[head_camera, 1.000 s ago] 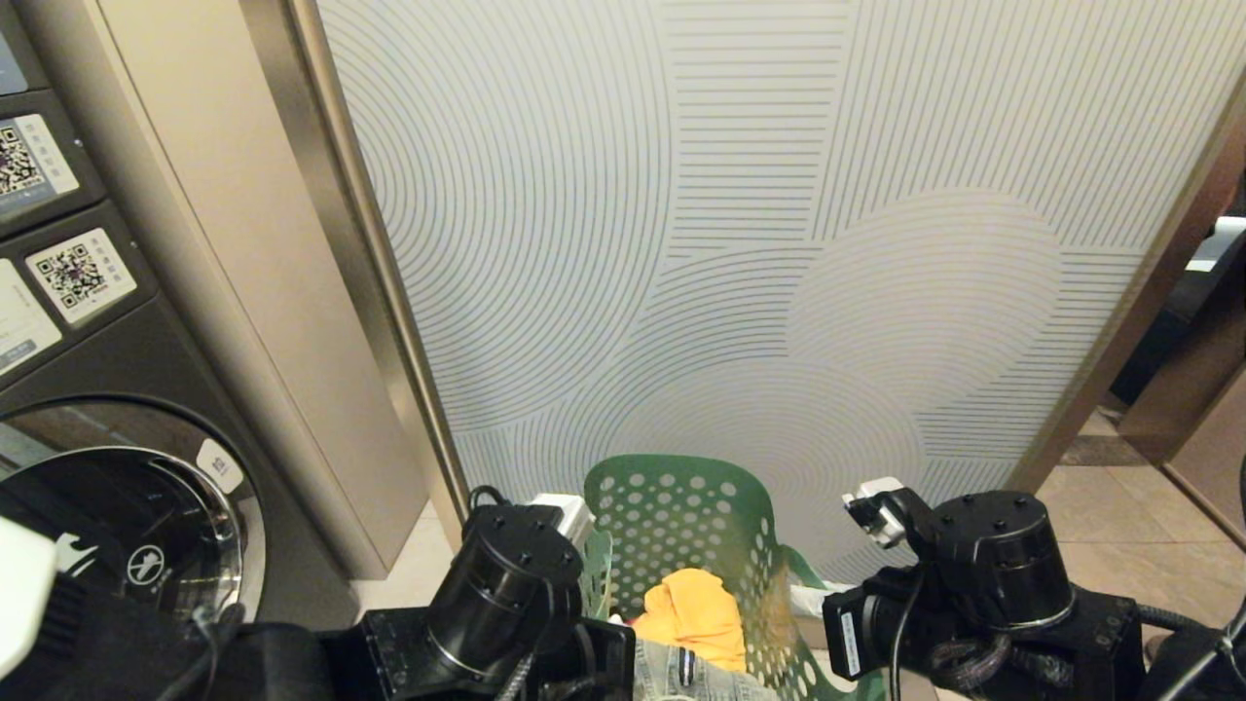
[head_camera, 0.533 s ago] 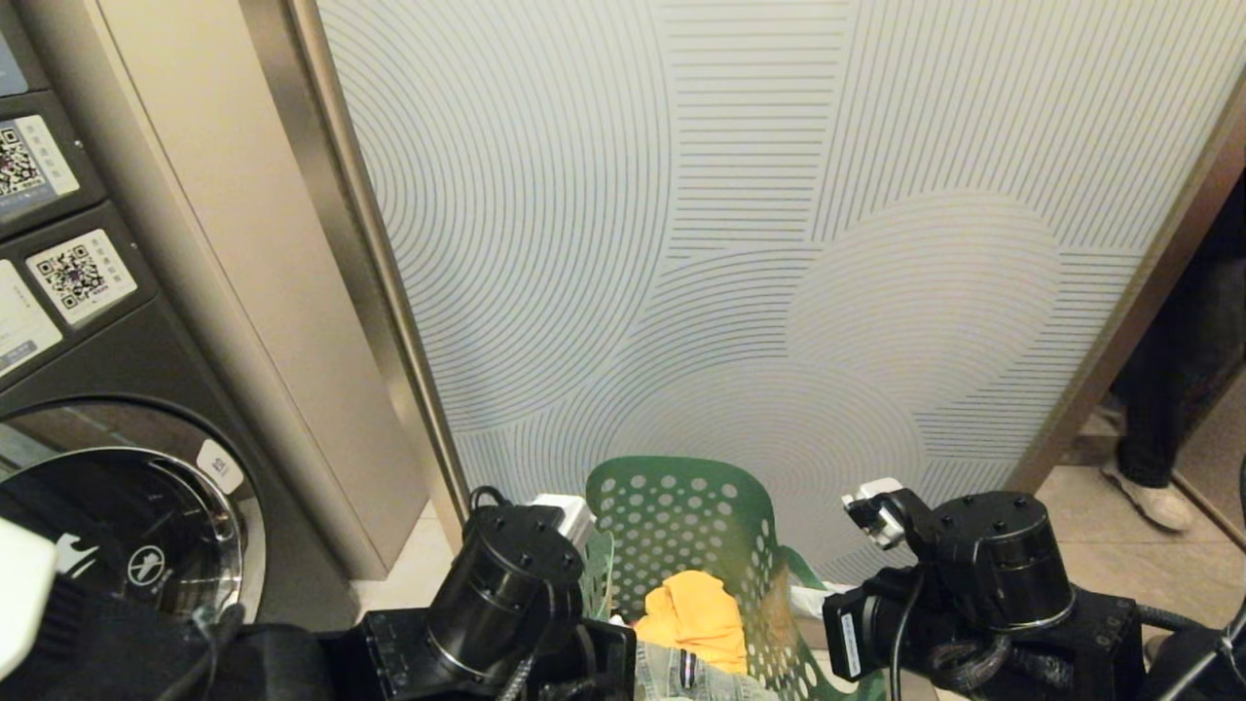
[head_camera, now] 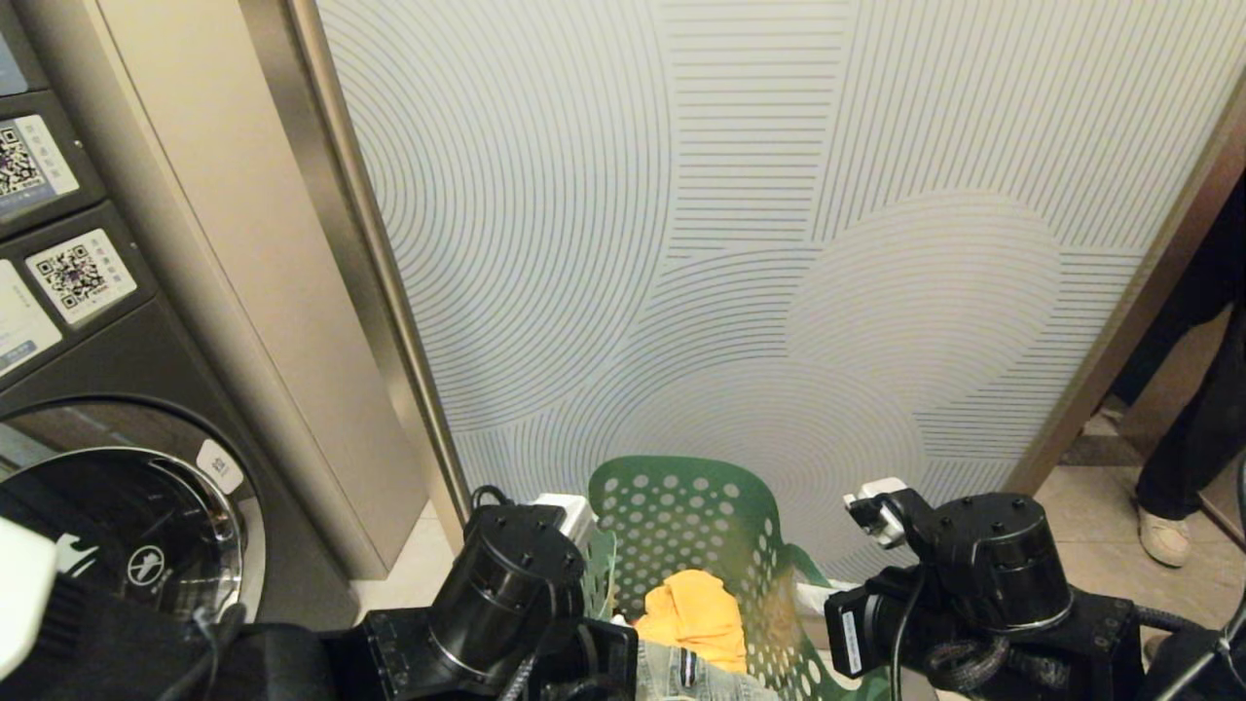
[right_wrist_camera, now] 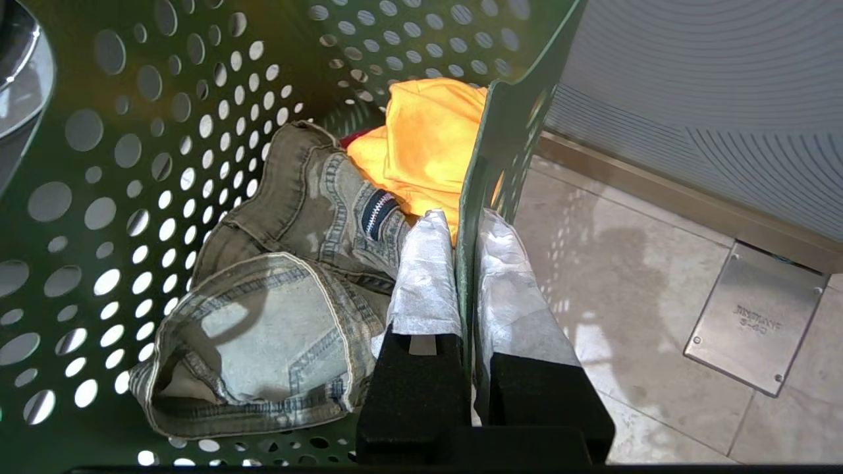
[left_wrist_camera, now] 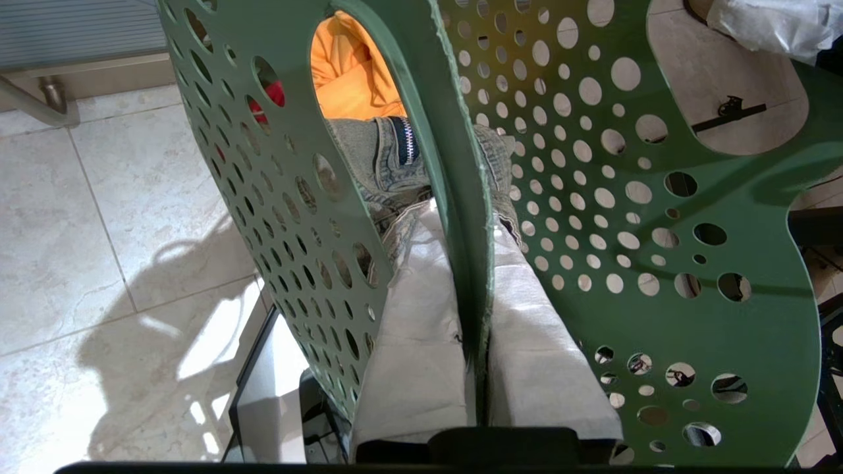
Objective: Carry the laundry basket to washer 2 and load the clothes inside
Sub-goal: Pick up the clothes basket and put it beside the washing machine
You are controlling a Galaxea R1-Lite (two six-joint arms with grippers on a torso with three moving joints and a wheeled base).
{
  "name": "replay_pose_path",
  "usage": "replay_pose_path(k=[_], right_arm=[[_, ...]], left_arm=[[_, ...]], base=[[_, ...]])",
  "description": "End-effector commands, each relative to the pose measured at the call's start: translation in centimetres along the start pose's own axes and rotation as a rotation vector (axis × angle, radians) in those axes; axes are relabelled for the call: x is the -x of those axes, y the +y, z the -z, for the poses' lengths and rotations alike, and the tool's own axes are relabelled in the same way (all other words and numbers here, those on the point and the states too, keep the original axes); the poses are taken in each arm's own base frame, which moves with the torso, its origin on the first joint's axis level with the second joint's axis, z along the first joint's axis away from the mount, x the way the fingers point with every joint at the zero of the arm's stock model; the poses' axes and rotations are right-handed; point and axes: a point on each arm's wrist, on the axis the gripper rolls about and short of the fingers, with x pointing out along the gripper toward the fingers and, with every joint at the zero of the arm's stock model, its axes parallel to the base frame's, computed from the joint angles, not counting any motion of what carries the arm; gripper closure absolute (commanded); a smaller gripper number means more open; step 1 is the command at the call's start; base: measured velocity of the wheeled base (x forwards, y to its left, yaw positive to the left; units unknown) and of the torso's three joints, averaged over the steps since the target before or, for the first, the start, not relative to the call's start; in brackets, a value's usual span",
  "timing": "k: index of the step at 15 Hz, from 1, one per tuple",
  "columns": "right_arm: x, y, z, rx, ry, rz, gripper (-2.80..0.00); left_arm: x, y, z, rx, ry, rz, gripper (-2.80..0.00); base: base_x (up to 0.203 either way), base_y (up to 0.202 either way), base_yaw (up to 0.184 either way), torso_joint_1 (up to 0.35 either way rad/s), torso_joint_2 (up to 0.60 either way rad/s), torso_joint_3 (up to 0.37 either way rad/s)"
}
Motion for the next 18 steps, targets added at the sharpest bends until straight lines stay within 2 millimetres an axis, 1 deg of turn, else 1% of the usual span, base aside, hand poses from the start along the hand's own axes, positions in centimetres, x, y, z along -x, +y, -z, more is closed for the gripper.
replay_pose_path(k=[1, 6, 7, 18], right_arm=[[-0.07, -0.01, 0.07, -0.001, 0.001, 0.001, 0.00], [-0.19, -0.02, 0.17, -0.001, 0.007, 0.001, 0.00], [-0.17, -0.02, 0.15, -0.001, 0.006, 0.001, 0.00], [0.04, -0.12, 0.49, -0.001, 0.003, 0.002, 0.00]], left_arm=[[-0.09, -0.01, 0.03, 0.003, 0.001, 0.000, 0.00], [-0.13, -0.03, 0.01, 0.003, 0.001, 0.002, 0.00], [-0.13, -0.03, 0.01, 0.001, 0.001, 0.002, 0.00], [-0.01, 0.01, 0.05, 0.003, 0.001, 0.002, 0.00]], base=[[0.000, 0.000, 0.000, 0.000, 0.00, 0.000], [0.000, 0.000, 0.000, 0.000, 0.00, 0.000], [0.000, -0.006, 0.098, 0.007, 0.01, 0.001], [0.000, -0.008, 0.176, 0.005, 0.00, 0.002]])
